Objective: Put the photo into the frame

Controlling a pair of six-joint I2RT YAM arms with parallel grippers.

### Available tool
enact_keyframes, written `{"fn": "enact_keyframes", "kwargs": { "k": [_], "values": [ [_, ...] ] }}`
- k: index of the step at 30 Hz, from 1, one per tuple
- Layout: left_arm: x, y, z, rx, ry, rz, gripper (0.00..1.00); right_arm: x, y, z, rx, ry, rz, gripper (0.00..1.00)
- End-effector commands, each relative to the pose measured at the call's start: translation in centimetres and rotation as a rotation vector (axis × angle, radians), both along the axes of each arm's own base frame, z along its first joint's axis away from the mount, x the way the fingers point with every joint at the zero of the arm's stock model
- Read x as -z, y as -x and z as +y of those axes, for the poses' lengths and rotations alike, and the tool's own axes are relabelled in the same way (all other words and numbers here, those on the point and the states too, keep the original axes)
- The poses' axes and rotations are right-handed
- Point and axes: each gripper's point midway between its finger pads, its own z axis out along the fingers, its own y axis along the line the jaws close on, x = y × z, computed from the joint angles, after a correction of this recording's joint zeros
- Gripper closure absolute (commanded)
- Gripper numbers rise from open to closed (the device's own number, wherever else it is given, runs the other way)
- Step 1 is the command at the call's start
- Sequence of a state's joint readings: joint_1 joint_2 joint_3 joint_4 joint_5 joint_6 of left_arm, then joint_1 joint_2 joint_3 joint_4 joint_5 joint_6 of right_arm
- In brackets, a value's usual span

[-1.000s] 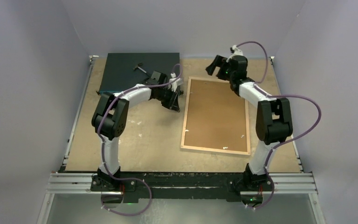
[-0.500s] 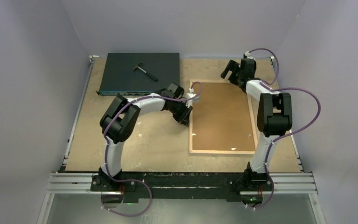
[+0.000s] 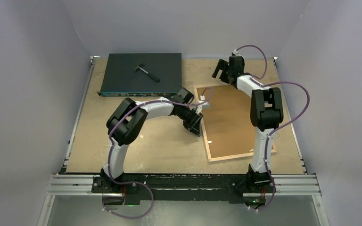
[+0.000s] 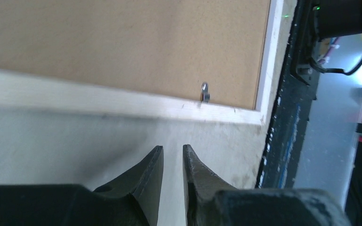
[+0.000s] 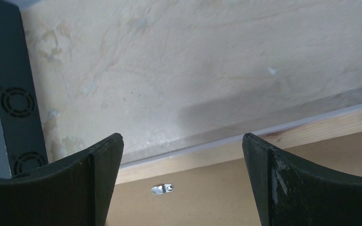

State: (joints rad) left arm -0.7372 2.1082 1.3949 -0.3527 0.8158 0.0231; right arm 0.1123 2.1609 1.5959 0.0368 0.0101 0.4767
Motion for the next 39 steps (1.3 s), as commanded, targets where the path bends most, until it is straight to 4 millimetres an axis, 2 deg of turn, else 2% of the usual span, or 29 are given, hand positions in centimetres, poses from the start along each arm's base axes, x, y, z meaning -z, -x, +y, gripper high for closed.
{"fn": "enact_keyframes", "kwargs": {
  "k": [1,2,5,7,11,14,16,20,23,24,25,28,33,36,39],
  "values": [
    [-8.1,-6.0,3.8,-0.119,0.133,-0.059,0.78,-2.1,0.4,0.4,0.014,0.097,-0.033,0.02],
    [-9.0,-7.4,5.0,-0.152,0.134,-0.073,0.77,-2.2,0.1,0.6,0.017,0.125,-0.033,0.02],
    [-10.5,-9.8,8.3,-0.208,0.090,-0.145,0.76,-2.0,-0.4,1.2,0.041,0.233,-0.027,0.03],
    [-11.0,-10.4,10.1,-0.243,0.075,-0.156,0.75,-2.0,-0.9,1.3,0.061,0.277,-0.030,0.05],
    [-11.2,-10.9,13.1,-0.296,0.059,-0.136,0.74,-1.8,-1.3,0.7,0.097,0.322,-0.014,0.16],
    [-11.5,-11.4,14.9,-0.324,0.053,-0.148,0.73,-1.6,-0.5,0.0,0.110,0.334,0.012,0.13],
    [-11.6,-12.0,15.2,-0.339,0.049,-0.171,0.71,-2.2,-0.4,-1.9,0.145,0.337,0.008,0.07],
    [-11.5,-13.0,14.6,-0.332,0.063,-0.184,0.68,-3.7,0.1,-7.0,0.223,0.230,-0.019,0.01],
    [-10.2,-12.9,14.3,-0.294,0.042,-0.199,0.67,-4.5,0.4,-10.6,0.272,0.191,-0.035,0.01],
    [-9.6,-12.7,14.2,-0.278,0.029,-0.207,0.66,-4.5,0.2,-10.8,0.271,0.188,-0.034,0.01],
    [-8.8,-12.3,13.9,-0.259,0.015,-0.215,0.66,-4.6,0.0,-12.4,0.291,0.186,-0.031,0.01],
    [-6.0,-10.4,12.6,-0.190,-0.046,-0.223,0.66,-3.9,-0.9,-13.9,0.312,0.185,-0.014,0.01],
    [-1.6,-6.3,8.5,-0.058,-0.098,-0.204,0.68,-1.4,-1.6,-15.8,0.338,0.148,0.033,0.01],
    [0.2,-4.5,6.1,0.009,-0.115,-0.213,0.69,-0.2,-1.7,-16.5,0.337,0.104,0.042,0.01],
    [1.1,-3.3,4.0,0.052,-0.115,-0.234,0.70,1.0,-1.8,-16.7,0.320,0.038,0.052,0.01]
  ]
}}
